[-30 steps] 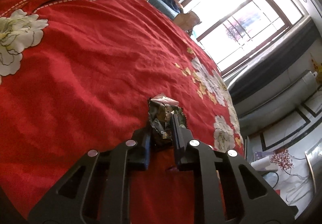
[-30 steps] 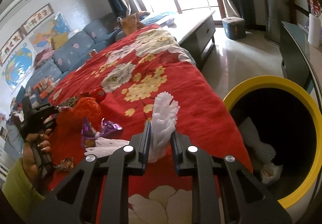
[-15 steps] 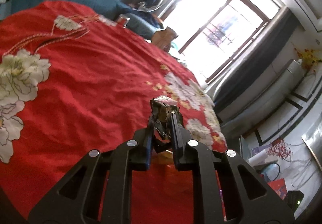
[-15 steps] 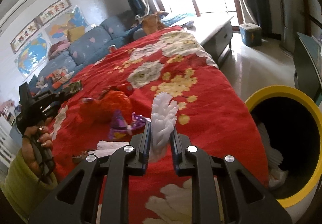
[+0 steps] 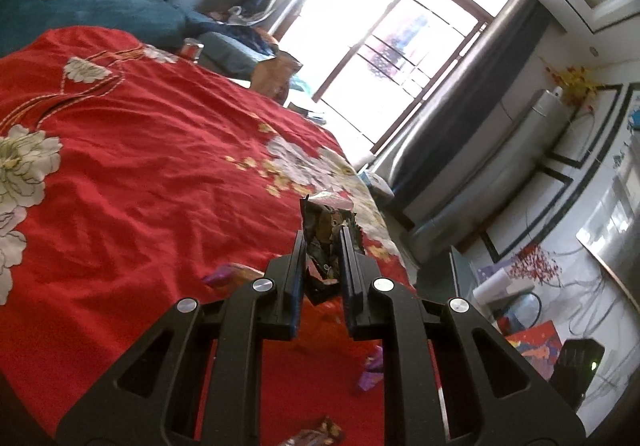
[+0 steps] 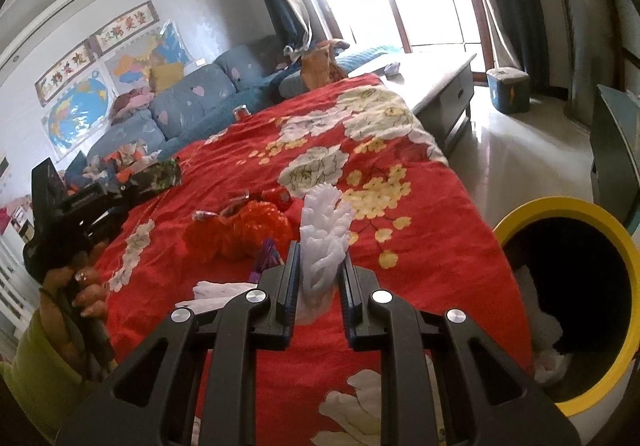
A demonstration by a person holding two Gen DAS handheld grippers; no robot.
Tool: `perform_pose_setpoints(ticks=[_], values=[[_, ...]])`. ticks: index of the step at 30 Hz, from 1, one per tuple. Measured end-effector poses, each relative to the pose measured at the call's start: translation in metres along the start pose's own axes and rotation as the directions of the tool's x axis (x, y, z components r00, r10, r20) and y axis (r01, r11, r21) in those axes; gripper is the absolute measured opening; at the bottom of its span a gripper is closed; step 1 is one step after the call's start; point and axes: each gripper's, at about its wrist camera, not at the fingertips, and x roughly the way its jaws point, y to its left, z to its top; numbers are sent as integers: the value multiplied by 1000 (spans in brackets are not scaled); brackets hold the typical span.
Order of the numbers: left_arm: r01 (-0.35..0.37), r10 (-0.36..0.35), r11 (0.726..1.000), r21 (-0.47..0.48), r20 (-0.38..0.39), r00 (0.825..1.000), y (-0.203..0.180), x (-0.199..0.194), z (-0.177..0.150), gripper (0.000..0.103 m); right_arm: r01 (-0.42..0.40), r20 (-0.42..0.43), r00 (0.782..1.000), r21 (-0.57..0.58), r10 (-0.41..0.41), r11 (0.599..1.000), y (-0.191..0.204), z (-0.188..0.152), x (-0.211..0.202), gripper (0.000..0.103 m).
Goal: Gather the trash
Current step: 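Carry the dark wrapper and foam net in both tools over the yellow-rimmed bin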
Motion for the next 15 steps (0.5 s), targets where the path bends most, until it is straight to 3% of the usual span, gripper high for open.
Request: perform_pose_setpoints(ticks=[15], values=[[85, -76, 990, 113, -86, 993, -56, 12, -29, 10, 70, 95, 992, 71, -77, 995, -34, 16, -33, 18]])
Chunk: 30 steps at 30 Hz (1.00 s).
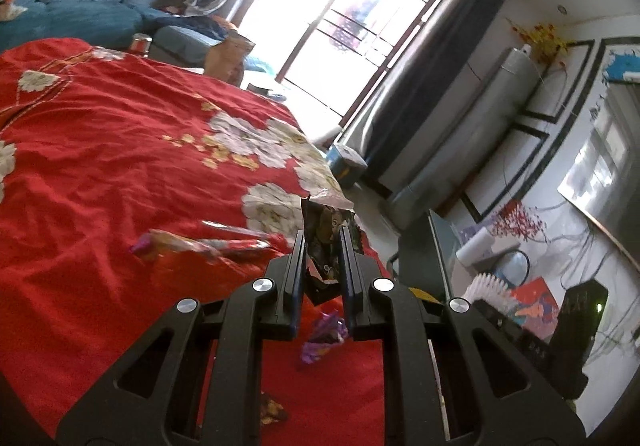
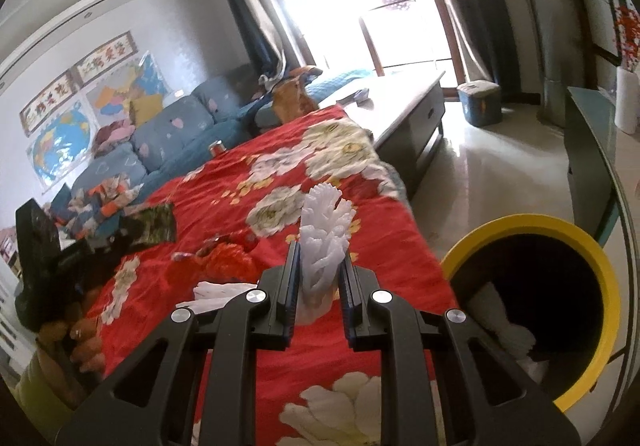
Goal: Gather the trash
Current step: 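Carry the dark wrapper and foam net in both tools over the yellow-rimmed bin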
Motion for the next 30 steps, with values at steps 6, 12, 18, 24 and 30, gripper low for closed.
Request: perform_pose_setpoints(ticks=[6, 12, 18, 24, 30], values=[[28, -27, 998, 47, -34, 999, -22, 8, -10, 10, 30, 30, 999, 22, -31, 999, -13, 5, -8, 18], [59, -53, 994, 93, -64, 997, -42, 15, -18, 10, 65, 56, 996, 51, -67, 997, -29, 8, -16, 18], [92, -80, 986, 137, -94, 992, -61, 22, -27, 10, 106, 80, 990, 87, -113, 991, -49, 11, -24, 18], [121, -99, 977, 175, -129, 987, -79, 30, -38, 10, 148, 105, 981, 120, -161, 982, -69, 14, -32, 18], [155, -119, 964, 218, -171, 978, -100, 41, -51, 10, 197, 124, 968, 159, -218, 967, -90, 13, -40, 18]])
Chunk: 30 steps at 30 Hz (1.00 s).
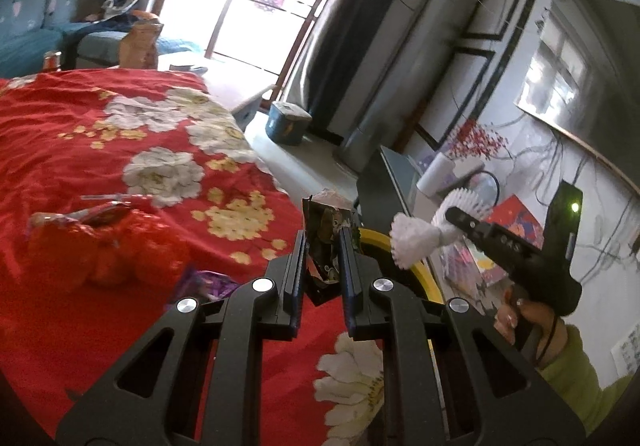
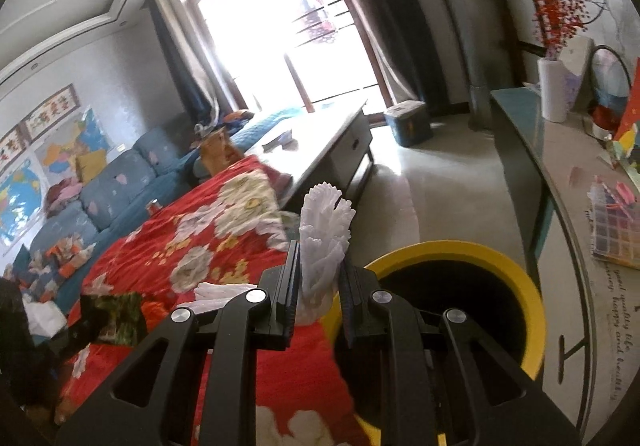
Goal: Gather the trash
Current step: 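Carry the dark wrapper and foam net in both tools over the yellow-rimmed bin, then open both tools to drop the wrapper and foam net into the bin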
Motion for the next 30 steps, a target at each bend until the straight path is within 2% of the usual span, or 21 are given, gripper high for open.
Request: perform_pose_setpoints(ticks=[17, 30], values=[[82, -63, 987, 142, -129, 990, -62, 51, -29, 10, 134, 42, 989, 103, -139, 986, -59, -4, 3, 18], [125, -66, 963, 241, -239, 969, -93, 92, -55, 10, 196, -6, 980, 156, -197, 968, -96, -16, 20, 18]])
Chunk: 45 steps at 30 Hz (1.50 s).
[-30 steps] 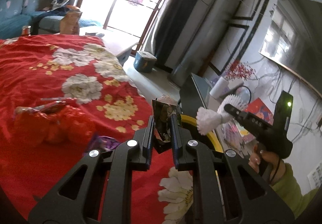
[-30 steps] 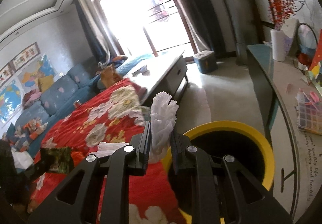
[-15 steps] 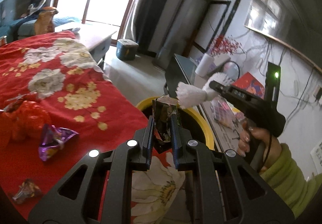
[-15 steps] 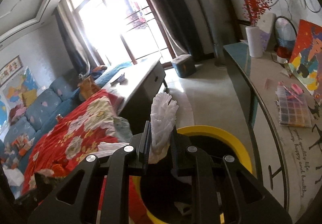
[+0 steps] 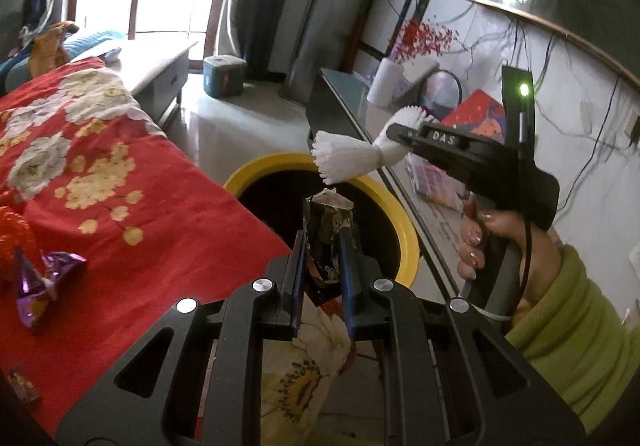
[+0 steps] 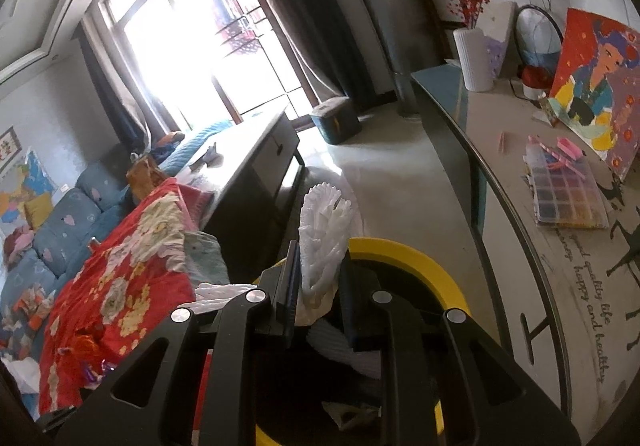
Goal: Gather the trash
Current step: 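Open both tools to drop the wrapper and foam net into the bin, then move both tools back over the remaining trash on the bedspread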
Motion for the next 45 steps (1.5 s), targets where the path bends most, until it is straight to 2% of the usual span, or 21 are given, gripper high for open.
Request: perform_pose_setpoints(ticks=[11, 17, 18, 20, 21, 23, 25, 29, 30, 31, 34, 45], values=[[4, -1, 999, 43, -76, 997, -10, 42, 1, 10, -2, -42, 999, 36, 4, 999, -16, -4, 16, 18], [11, -5, 999, 49, -117, 993, -11, 62, 3, 11, -44, -67, 997, 52, 48, 998, -17, -3, 21, 24], [4, 1, 999, 48, -119, 993, -13, 64, 2, 14, -49, -73, 996, 54, 53, 997, -18, -2, 22, 27], [7, -2, 999, 42, -118, 993, -13, 67, 3, 27, -55, -80, 995, 58, 60, 997, -18, -3, 23, 36], [6, -3, 999, 34, -114, 994, -11, 67, 4, 39, -56, -81, 995, 58, 61, 997, -17, -4, 23, 41], [4, -2, 1000, 22, -103, 995, -8, 65, 5, 47, -53, -85, 995, 56, 58, 997, -17, -4, 24, 41], [-1, 2, 1000, 11, -91, 996, -6, 62, 7, 60, -51, -85, 995, 54, 56, 997, -16, -5, 23, 46], [-4, 2, 1000, -23, -63, 998, 1, 52, 9, 71, -37, -77, 996, 43, 40, 998, -14, -6, 22, 48], [-8, 6, 1000, -29, -52, 999, 3, 48, 10, 82, -31, -72, 997, 39, 34, 999, -13, -7, 21, 49], [-6, 5, 999, -35, -46, 999, 5, 46, 10, 85, -29, -68, 997, 34, 31, 999, -12, -7, 20, 50], [-6, 4, 999, -48, -33, 999, 8, 39, 11, 90, -20, -52, 998, 21, 21, 1000, -9, -8, 16, 59], [-46, 49, 996, -72, 45, 998, 19, 7, 13, 92, -41, -34, 999, -26, 40, 999, 10, -9, 5, 64]])
